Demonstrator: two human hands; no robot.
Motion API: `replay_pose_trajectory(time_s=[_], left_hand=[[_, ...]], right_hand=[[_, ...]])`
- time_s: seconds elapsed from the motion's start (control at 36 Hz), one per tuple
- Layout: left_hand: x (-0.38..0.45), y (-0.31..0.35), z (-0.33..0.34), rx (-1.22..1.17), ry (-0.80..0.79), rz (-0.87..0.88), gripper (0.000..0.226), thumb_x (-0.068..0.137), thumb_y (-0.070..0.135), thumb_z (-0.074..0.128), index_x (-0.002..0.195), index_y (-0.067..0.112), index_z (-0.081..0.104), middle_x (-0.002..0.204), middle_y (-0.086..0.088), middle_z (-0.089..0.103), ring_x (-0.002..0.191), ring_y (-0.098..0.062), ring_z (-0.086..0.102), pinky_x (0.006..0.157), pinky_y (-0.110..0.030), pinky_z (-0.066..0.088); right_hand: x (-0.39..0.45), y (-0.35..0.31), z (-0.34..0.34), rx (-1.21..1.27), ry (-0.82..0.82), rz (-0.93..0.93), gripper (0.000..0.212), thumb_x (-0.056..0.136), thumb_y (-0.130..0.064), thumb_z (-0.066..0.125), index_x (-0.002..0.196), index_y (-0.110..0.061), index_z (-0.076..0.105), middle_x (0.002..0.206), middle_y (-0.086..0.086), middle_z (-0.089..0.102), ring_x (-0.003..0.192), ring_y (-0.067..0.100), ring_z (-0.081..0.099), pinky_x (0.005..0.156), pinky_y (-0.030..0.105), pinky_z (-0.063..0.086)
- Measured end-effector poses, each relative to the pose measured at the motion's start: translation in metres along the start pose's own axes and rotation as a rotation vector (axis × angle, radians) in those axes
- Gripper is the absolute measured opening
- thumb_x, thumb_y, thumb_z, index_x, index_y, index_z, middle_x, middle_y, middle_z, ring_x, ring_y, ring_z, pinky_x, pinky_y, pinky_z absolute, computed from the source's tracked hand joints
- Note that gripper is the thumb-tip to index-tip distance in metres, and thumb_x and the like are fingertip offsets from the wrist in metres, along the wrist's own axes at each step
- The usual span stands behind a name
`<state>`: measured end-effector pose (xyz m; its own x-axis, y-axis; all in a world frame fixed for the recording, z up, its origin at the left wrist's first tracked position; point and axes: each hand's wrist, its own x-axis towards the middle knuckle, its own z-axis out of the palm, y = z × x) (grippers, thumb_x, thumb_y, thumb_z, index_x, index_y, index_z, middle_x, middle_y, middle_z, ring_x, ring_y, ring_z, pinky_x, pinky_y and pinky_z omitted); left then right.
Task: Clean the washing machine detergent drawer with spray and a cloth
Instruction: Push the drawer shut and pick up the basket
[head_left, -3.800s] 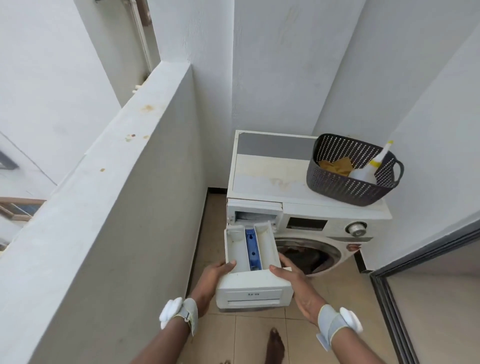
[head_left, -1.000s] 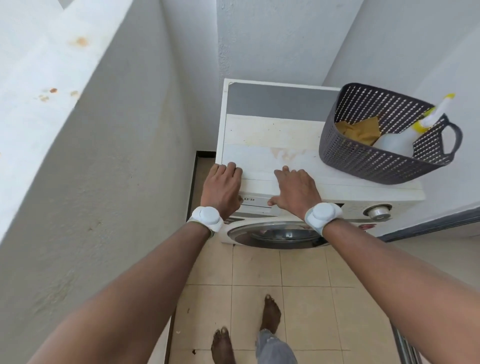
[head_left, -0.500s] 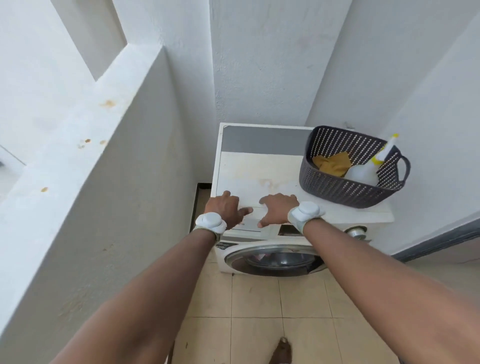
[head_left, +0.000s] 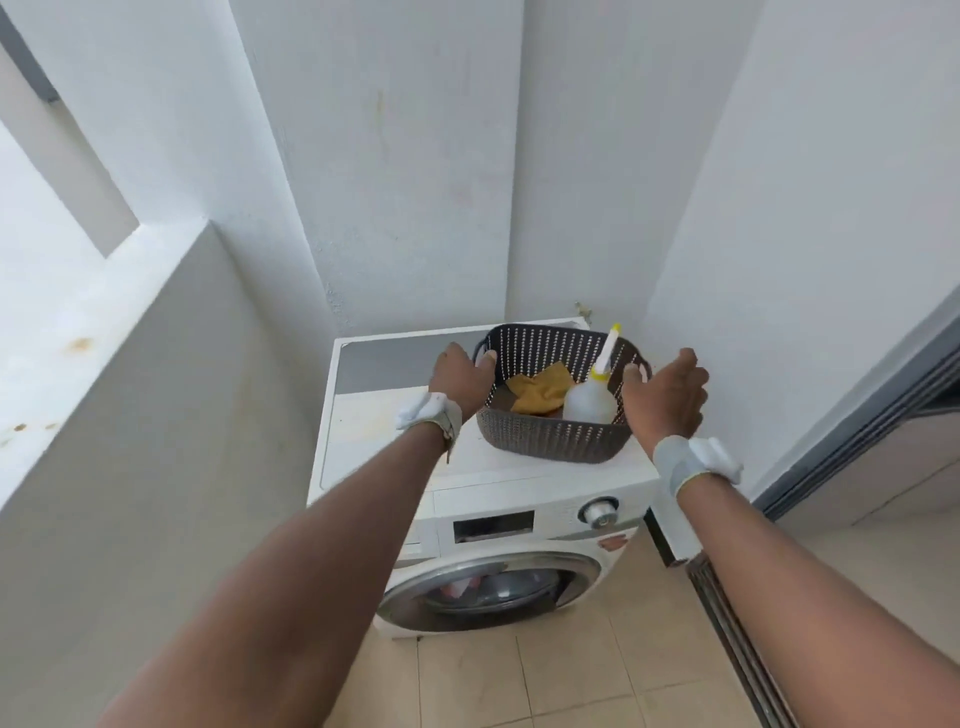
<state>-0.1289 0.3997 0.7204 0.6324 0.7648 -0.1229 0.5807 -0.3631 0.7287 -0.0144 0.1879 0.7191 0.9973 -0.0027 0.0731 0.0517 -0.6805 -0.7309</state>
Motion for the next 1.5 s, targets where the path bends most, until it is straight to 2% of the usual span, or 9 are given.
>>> replay_pose_trajectory(time_s=[0.11,0.25,0.53,0.67,0.78,0.94,1.19,1.39,1.5], left_hand=[[0.010,-0.001,0.021,0.161,-0.148,-0.104,0.051,0.098,0.032,0.067,0.133,-0.001,0.049,0.122,-0.019,0.066,0.112,-0.040,0.067,0.080,-0.040,0.051],[0.010,-0.026,0.034,0.018,-0.363,-0.253,0.029,0.101,0.007,0.038,0.121,-0.001,0.057,0.100,-0.022,0.078,0.085,-0.034,0.080,0.084,-0.051,0.065],[0.006,-0.022,0.046,-0.133,-0.191,-0.256,0.035,0.092,0.004,0.030,0.118,0.005,0.053,0.100,-0.024,0.074,0.075,-0.043,0.078,0.076,-0.056,0.065],[-0.010,-0.027,0.069,-0.139,-0.116,-0.173,0.038,0.077,0.016,0.031,0.106,0.016,0.056,0.094,-0.015,0.075,0.068,-0.036,0.077,0.079,-0.054,0.064],[-0.030,-0.004,0.095,-0.067,-0.112,-0.011,0.039,0.079,0.026,0.026,0.106,0.018,0.053,0.097,-0.015,0.071,0.084,-0.043,0.070,0.083,-0.054,0.059],[-0.092,0.049,0.166,-0.005,-0.308,0.139,0.017,0.098,0.011,0.038,0.108,0.009,0.051,0.095,-0.019,0.065,0.086,-0.044,0.057,0.071,-0.042,0.037],[-0.170,0.072,0.292,0.075,-0.553,0.216,0.016,0.101,0.009,0.038,0.111,0.012,0.051,0.095,-0.008,0.057,0.084,-0.031,0.051,0.072,-0.038,0.035],[-0.178,0.008,0.411,0.084,-0.711,0.037,0.027,0.100,0.018,0.039,0.120,0.014,0.057,0.102,-0.012,0.068,0.091,-0.036,0.067,0.086,-0.051,0.058],[-0.171,-0.081,0.514,0.132,-0.780,-0.079,0.023,0.089,0.031,0.039,0.104,0.027,0.056,0.094,-0.010,0.072,0.085,-0.038,0.071,0.078,-0.059,0.061]], right_hand=[[0.026,0.033,0.004,0.028,-0.303,0.078,0.072,0.092,-0.044,0.067,0.146,-0.009,0.034,0.137,0.016,0.058,0.124,0.041,0.057,0.097,0.045,0.047],[0.034,0.062,0.028,0.104,-0.548,0.241,0.037,0.085,-0.024,0.055,0.122,-0.022,0.056,0.120,0.009,0.065,0.101,0.034,0.067,0.080,0.045,0.063],[0.039,0.060,0.044,0.272,-0.499,0.287,0.042,0.092,-0.009,0.046,0.133,-0.017,0.052,0.123,0.005,0.055,0.108,0.035,0.059,0.071,0.044,0.065],[0.022,0.099,0.025,0.437,-0.416,0.327,0.048,0.085,-0.007,0.040,0.121,-0.030,0.062,0.125,0.005,0.066,0.107,0.031,0.067,0.066,0.037,0.065],[-0.002,0.130,-0.013,0.663,-0.225,0.421,0.043,0.091,-0.004,0.047,0.102,-0.039,0.068,0.111,0.000,0.074,0.097,0.024,0.072,0.069,0.040,0.065],[-0.031,0.213,-0.084,0.756,0.095,0.562,0.044,0.087,-0.004,0.048,0.113,-0.030,0.072,0.114,0.006,0.075,0.105,0.030,0.073,0.074,0.047,0.064],[-0.064,0.341,-0.147,0.656,0.360,0.784,0.037,0.094,-0.015,0.049,0.118,-0.029,0.073,0.115,0.001,0.076,0.102,0.023,0.073,0.064,0.034,0.063],[-0.075,0.449,-0.130,0.391,0.221,0.886,0.026,0.090,-0.018,0.056,0.082,-0.036,0.074,0.096,-0.004,0.075,0.086,0.023,0.068,0.069,0.040,0.062],[-0.078,0.547,-0.090,0.328,0.085,1.010,0.026,0.082,-0.015,0.061,0.101,-0.025,0.076,0.099,0.001,0.075,0.084,0.023,0.066,0.061,0.034,0.057]])
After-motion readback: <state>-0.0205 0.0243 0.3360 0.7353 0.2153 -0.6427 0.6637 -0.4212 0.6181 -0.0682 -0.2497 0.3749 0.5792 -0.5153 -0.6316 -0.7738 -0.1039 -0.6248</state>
